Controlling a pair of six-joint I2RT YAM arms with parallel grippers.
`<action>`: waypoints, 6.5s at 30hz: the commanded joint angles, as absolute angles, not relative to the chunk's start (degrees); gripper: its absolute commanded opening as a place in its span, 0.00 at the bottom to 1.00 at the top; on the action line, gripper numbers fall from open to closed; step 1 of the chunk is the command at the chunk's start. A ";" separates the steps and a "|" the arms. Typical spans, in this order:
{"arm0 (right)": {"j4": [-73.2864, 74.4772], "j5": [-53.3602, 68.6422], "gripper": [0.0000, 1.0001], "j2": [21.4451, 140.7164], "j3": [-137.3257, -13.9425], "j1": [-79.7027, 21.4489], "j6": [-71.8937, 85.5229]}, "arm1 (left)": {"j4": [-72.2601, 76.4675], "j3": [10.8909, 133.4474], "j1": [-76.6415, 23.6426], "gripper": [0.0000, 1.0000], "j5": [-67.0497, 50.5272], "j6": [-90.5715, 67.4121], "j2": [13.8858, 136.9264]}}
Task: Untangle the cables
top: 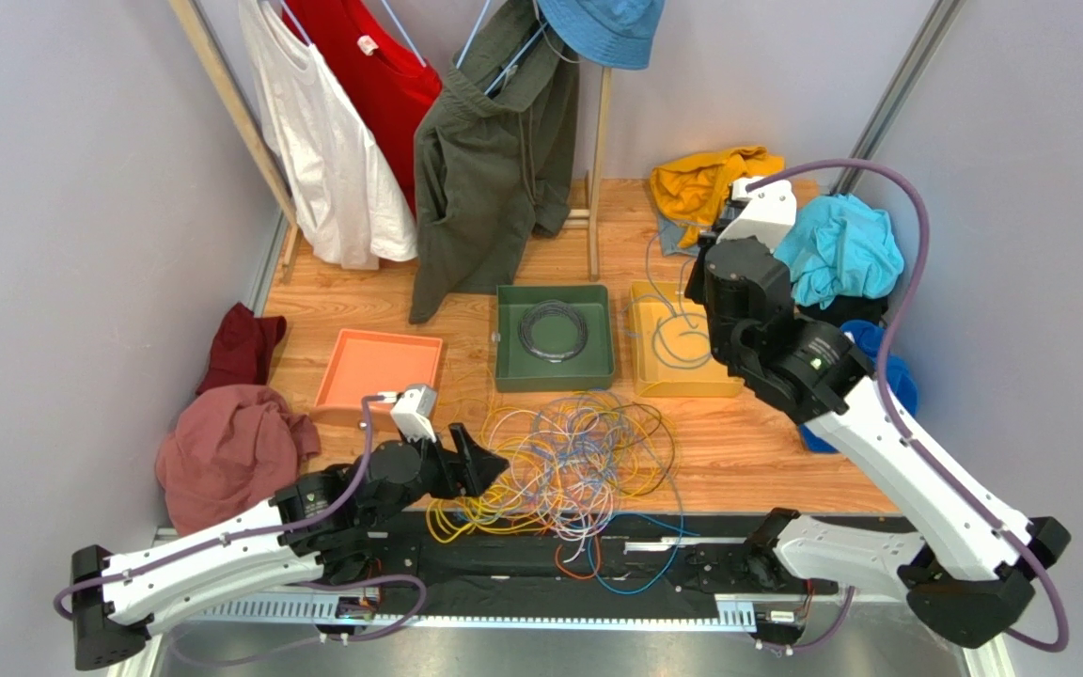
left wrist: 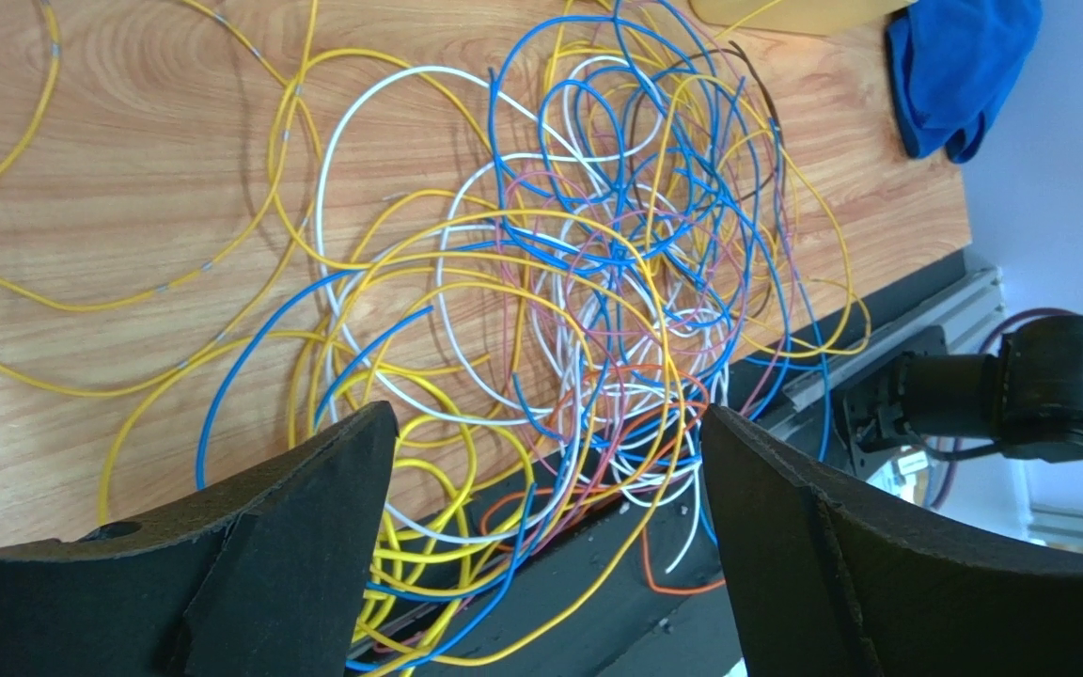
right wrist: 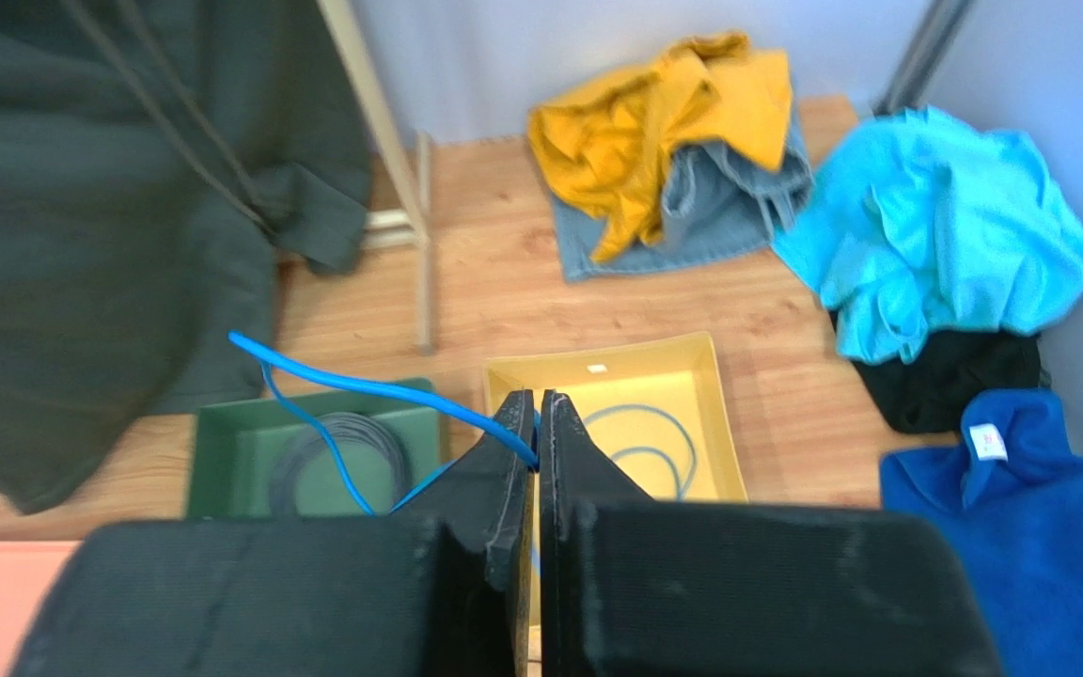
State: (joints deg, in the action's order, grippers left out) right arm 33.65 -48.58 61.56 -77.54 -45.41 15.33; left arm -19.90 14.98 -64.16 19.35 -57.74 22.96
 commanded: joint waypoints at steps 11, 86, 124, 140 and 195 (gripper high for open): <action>25.76 -36.13 0.00 70.66 -68.74 -30.77 21.53 | -20.22 12.48 -64.34 0.87 16.26 -61.61 19.86; 35.77 -36.66 0.00 52.55 -73.90 -79.89 21.71 | -30.67 25.30 -64.42 0.84 28.02 -52.30 14.51; 26.54 -15.82 0.00 56.34 -74.62 -83.85 26.98 | 12.13 28.30 -64.34 0.84 2.55 -31.11 23.65; 24.96 -19.43 0.00 54.67 -72.86 -83.85 26.01 | 12.39 19.51 -64.34 0.87 -3.25 -26.03 13.26; 26.47 -34.02 0.55 39.11 -52.03 -84.38 29.62 | -28.03 85.59 -64.34 0.00 15.47 -14.42 48.85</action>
State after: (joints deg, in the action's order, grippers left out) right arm 33.54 -34.76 38.96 -52.58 -83.99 32.25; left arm -24.86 78.26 -64.31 16.19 -16.69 46.24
